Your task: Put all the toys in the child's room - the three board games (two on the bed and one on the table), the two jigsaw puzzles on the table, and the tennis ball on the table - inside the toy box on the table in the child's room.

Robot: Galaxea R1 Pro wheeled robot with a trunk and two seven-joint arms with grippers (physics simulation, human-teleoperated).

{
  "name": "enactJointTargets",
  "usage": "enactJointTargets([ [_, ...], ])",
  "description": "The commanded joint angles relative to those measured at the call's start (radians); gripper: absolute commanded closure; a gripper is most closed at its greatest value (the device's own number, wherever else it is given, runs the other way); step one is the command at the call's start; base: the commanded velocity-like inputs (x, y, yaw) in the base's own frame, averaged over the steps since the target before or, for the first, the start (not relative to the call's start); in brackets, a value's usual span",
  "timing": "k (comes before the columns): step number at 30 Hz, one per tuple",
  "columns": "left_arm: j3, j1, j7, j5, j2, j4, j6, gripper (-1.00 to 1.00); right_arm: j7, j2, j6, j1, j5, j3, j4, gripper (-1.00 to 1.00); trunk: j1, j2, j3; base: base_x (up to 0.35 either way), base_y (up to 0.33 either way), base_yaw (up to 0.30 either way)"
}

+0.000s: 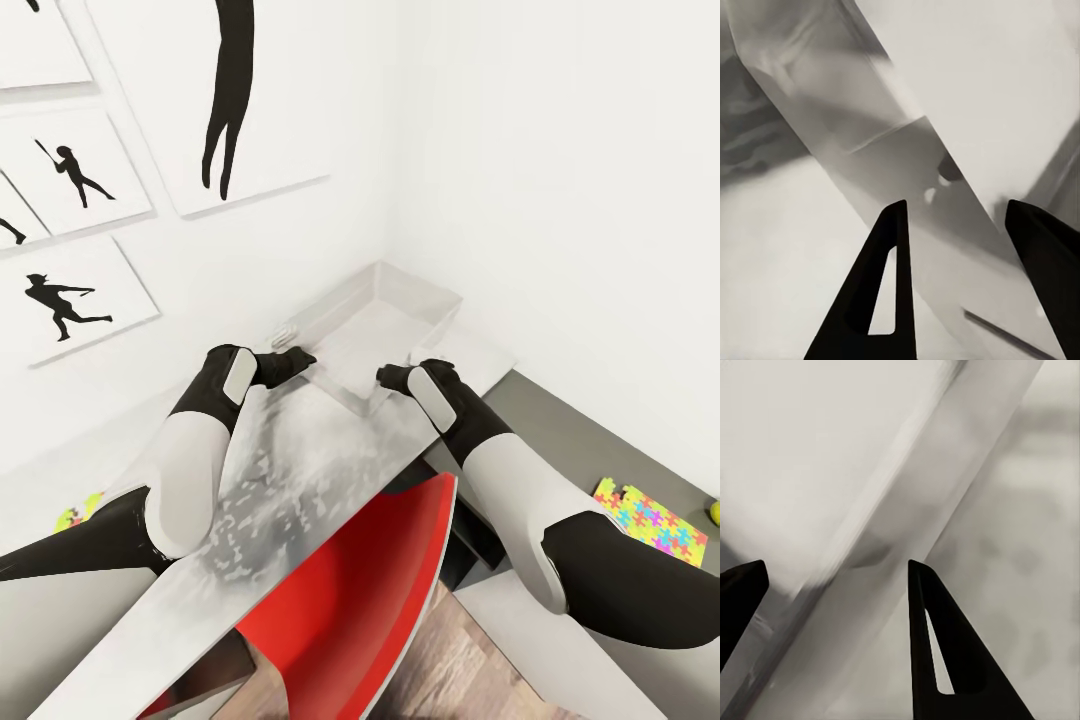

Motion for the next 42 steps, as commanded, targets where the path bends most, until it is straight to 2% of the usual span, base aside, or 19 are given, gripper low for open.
enactJointTargets([
  [1,0.005,-0.001,0.002,-0.011,-0.001,-0.001,0.006,1.00,-0.010,0.000,0.002,-0.001,-0.007,0.002,-0.001,1.00,0.000,-0.001,-0.001,0.000,0.000,0.000],
  [9,0.005,-0.001,0.002,-0.011,-0.001,-0.001,0.006,1.00,-0.009,0.000,0.002,-0.001,-0.007,0.002,-0.001,1.00,0.000,-0.001,-0.001,0.000,0.000,0.000],
  [12,0.006,-0.001,0.002,-0.011,-0.001,-0.001,0.007,1.00,-0.009,0.000,0.002,-0.001,-0.007,0.002,-0.001,1.00,-0.011,0.020,0.008,0.000,0.000,0.000],
  [24,0.005,-0.001,0.002,-0.011,-0.001,-0.001,0.007,1.00,-0.009,0.000,0.002,-0.001,-0.007,0.002,-0.001,1.00,-0.011,0.020,0.008,0.000,0.000,0.000],
  [26,0.005,-0.001,0.002,-0.011,-0.001,-0.001,0.007,1.00,-0.010,0.000,0.002,-0.001,-0.007,0.002,-0.001,1.00,-0.019,0.034,0.014,0.000,0.000,0.000],
  [42,0.005,-0.001,0.002,-0.011,-0.001,-0.001,0.006,1.00,-0.009,0.000,0.002,-0.001,-0.007,0.002,-0.001,1.00,-0.019,0.034,0.022,0.000,0.000,0.000],
])
